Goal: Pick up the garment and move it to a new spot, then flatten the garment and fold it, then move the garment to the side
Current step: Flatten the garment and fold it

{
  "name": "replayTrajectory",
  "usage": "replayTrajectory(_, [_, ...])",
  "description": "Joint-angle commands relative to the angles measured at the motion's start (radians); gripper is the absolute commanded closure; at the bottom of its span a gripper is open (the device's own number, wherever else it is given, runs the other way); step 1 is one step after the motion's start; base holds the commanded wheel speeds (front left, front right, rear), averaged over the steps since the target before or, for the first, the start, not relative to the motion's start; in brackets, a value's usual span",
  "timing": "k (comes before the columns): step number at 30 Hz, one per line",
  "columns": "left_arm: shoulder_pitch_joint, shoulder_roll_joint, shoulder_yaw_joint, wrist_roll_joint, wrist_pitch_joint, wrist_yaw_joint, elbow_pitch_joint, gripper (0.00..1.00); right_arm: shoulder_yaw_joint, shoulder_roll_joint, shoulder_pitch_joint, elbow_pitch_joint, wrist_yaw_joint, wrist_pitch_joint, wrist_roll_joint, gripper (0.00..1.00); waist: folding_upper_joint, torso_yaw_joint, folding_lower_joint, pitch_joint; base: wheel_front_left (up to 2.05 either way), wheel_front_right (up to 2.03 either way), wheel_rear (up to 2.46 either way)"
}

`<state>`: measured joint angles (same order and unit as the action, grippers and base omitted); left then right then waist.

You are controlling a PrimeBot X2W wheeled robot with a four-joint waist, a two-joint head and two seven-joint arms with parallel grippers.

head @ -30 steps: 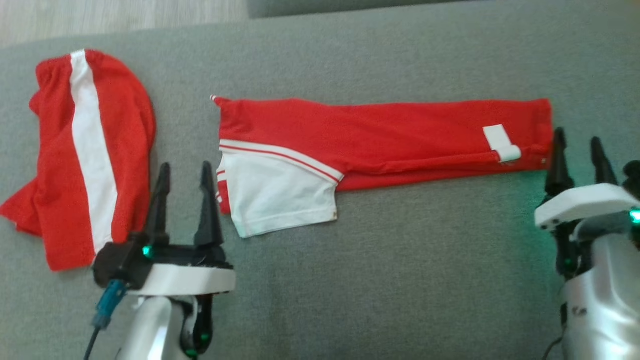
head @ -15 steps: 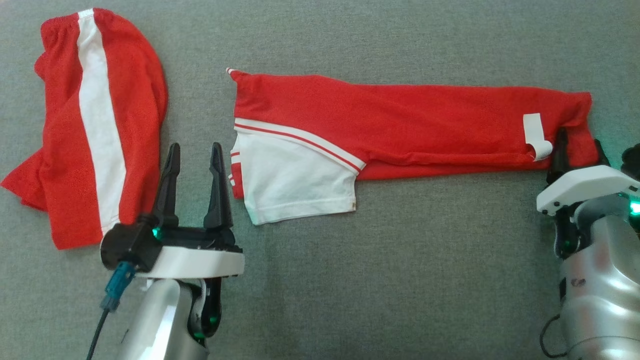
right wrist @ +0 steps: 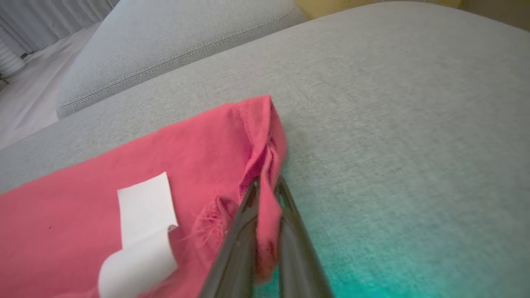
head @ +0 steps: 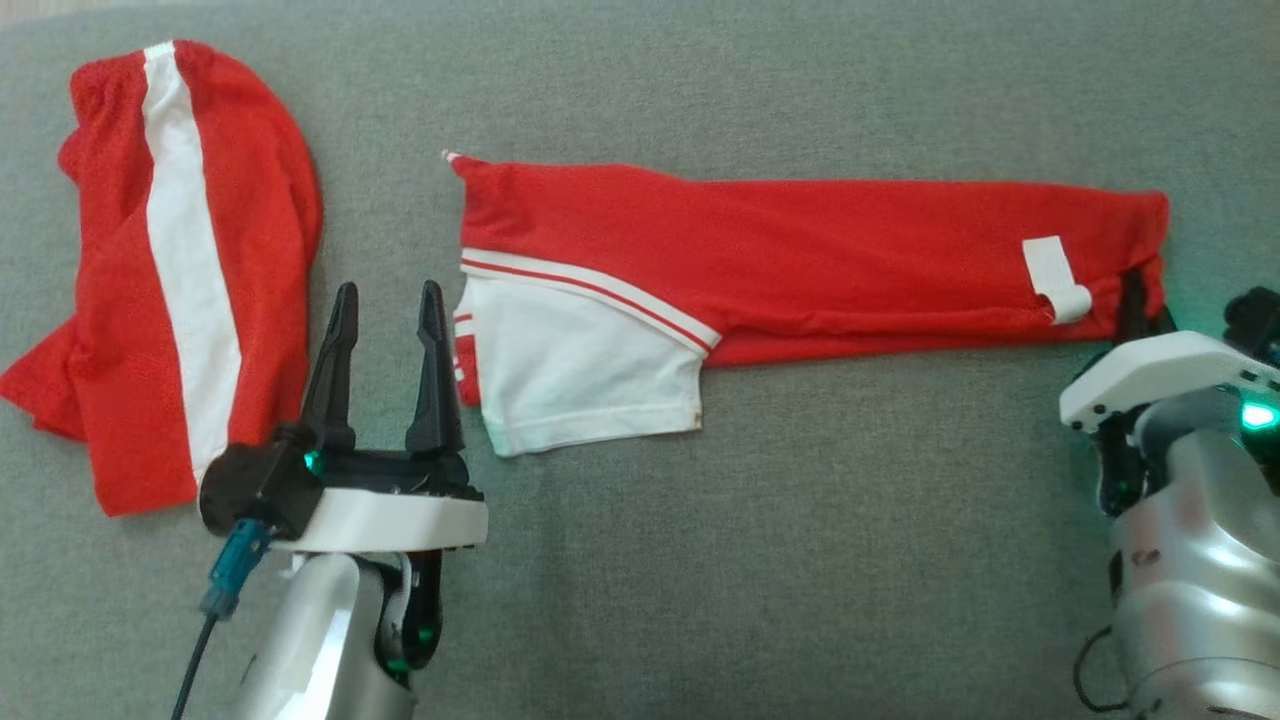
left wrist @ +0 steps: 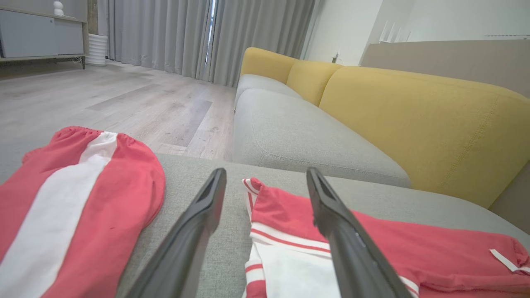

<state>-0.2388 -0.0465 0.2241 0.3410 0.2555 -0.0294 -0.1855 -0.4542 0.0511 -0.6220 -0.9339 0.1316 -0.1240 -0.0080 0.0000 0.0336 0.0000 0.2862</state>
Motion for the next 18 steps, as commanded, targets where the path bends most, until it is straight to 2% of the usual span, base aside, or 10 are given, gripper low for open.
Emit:
replayTrajectory(1, [-0.012,-0.004,-0.035,0.001,0.006,0.003,0.028,0.00,0.005,0.013,-0.004,0.023,-0.001,-0.010,-0.004,1.00,0.0000,-0.004,0.0000,-0.006,0.00,0.00,0.00])
replayTrajectory(11, [-0.015,-0.004,-0.021,-0.015,0.006,-0.005,0.046,0.00,-0.128,0.146,0.028,0.050,-0.001,-0.012,-0.024,1.00,0.0000,-0.008,0.0000,-0.048,0.00,0.00,0.00])
replayTrajectory(14, [-0.006,-0.004,-0.024,-0.019,0.006,-0.005,0.055,0.00,-0.135,0.148,0.028,0.056,-0.001,-0.017,-0.027,1.00,0.0000,-0.011,0.0000,-0.063,0.00,0.00,0.00])
replayTrajectory(18, [0.011,-0.004,-0.022,-0.022,0.006,-0.004,0.068,0.00,-0.098,0.117,0.018,0.073,-0.001,-0.029,-0.007,1.00,0.0000,-0.010,0.0000,-0.095,0.00,0.00,0.00])
